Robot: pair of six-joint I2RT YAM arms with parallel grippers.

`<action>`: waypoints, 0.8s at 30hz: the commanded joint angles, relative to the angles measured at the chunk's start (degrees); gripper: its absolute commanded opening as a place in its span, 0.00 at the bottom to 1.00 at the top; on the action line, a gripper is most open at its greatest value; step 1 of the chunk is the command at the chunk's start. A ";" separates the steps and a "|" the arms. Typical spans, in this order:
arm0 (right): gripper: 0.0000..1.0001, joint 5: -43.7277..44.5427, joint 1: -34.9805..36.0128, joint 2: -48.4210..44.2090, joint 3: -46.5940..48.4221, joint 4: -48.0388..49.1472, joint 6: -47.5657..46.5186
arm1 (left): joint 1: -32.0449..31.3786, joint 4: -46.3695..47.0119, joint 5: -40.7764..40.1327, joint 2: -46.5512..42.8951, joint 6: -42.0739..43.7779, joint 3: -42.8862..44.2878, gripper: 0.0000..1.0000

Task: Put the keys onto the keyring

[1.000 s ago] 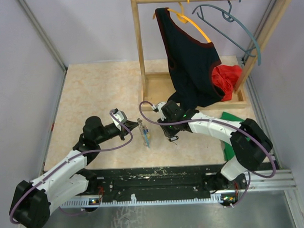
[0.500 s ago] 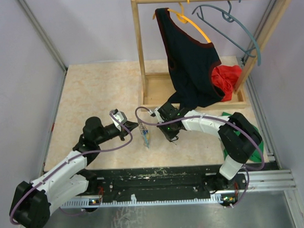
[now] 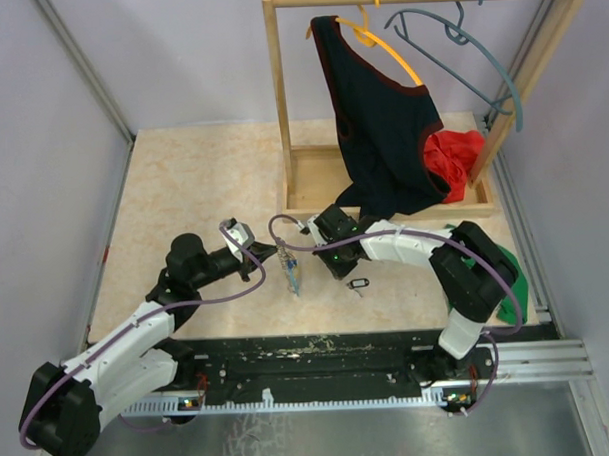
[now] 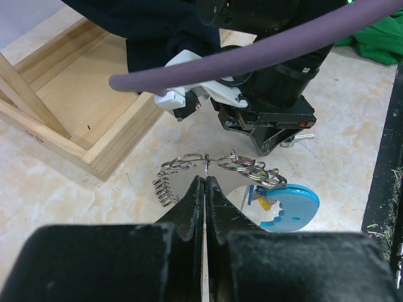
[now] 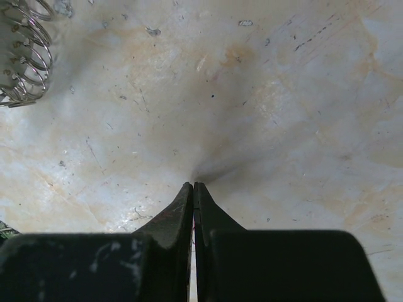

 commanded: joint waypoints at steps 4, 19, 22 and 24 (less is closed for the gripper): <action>0.07 1.88 0.38 -6.84 -0.46 2.28 0.87 | 0.24 0.54 1.18 -0.33 0.28 -0.29 0.01; 0.26 11.77 6.46 -5.08 -0.98 -6.06 0.03 | 0.29 0.70 0.57 -1.45 0.36 -0.76 0.01; 0.27 12.34 6.63 -4.16 -0.70 -6.54 -0.31 | 0.24 0.67 0.62 -1.40 0.37 -0.76 0.01; 0.27 13.16 6.77 -3.17 -0.60 -6.75 -0.43 | 0.29 0.72 0.69 -1.35 0.41 -0.76 0.01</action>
